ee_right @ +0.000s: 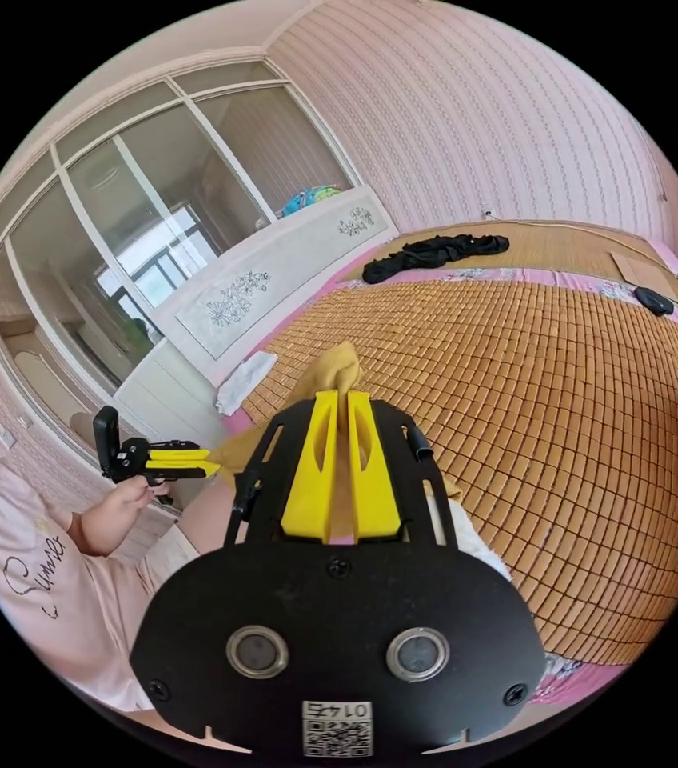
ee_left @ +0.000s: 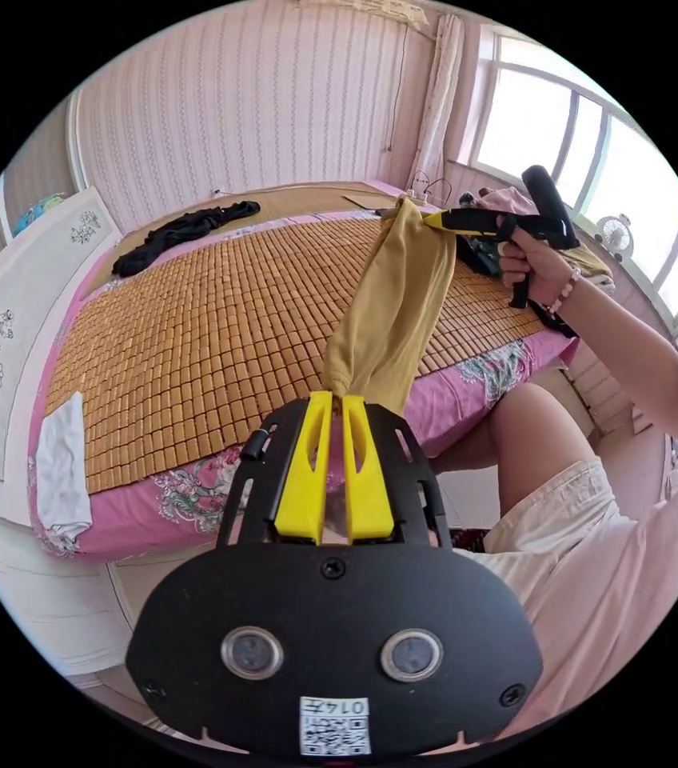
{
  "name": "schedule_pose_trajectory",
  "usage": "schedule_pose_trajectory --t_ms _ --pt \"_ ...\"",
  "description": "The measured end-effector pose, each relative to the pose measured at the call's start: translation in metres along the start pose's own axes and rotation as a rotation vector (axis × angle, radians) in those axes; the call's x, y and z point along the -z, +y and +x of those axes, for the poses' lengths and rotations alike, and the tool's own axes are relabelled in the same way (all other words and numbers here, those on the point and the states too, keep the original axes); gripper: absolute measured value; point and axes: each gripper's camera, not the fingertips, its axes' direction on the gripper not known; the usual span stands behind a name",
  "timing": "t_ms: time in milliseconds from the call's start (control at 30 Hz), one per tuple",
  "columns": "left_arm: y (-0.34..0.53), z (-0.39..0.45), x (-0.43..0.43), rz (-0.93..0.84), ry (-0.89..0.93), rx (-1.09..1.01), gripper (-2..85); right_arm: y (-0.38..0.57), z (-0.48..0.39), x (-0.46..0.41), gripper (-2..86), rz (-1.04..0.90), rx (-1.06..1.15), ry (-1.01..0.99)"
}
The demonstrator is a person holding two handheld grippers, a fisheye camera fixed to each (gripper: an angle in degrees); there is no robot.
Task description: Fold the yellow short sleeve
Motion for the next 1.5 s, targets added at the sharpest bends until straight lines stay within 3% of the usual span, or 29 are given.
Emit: schedule_pose_trajectory --t_ms 200,600,767,900,1033,1200,1367,1500 --pt "0.055 -0.052 0.085 0.127 -0.112 0.175 -0.3 -0.058 -0.086 -0.041 1.1 0.004 0.130 -0.107" --pt "0.154 -0.227 0.159 0.230 -0.327 0.566 0.3 -0.248 -0.296 -0.291 1.8 -0.280 0.421 -0.253" --pt "0.186 -0.360 0.128 0.075 -0.467 0.822 4.6 -0.325 -0.371 -0.496 4.8 -0.495 0.288 -0.159" --pt "0.209 -0.382 0.101 -0.066 -0.513 0.873 5.5 -0.279 -0.374 -0.548 6.4 -0.650 0.373 0.004" --pt "0.202 -0.337 0.077 -0.094 -0.407 0.758 5.9 -0.185 -0.316 -0.498 8.3 -0.701 0.488 0.082" --pt "0.140 -0.259 0.062 -0.126 -0.330 0.525 6.1 -0.069 -0.231 -0.347 7.9 -0.750 0.364 0.125" --pt "0.058 -0.177 0.053 -0.098 -0.315 0.333 7.0 0.013 -0.190 -0.135 5.6 -0.528 0.171 0.436" --pt "0.002 -0.117 0.046 -0.048 -0.262 0.210 7.2 0.060 -0.176 -0.014 6.8 -0.387 -0.003 0.564"
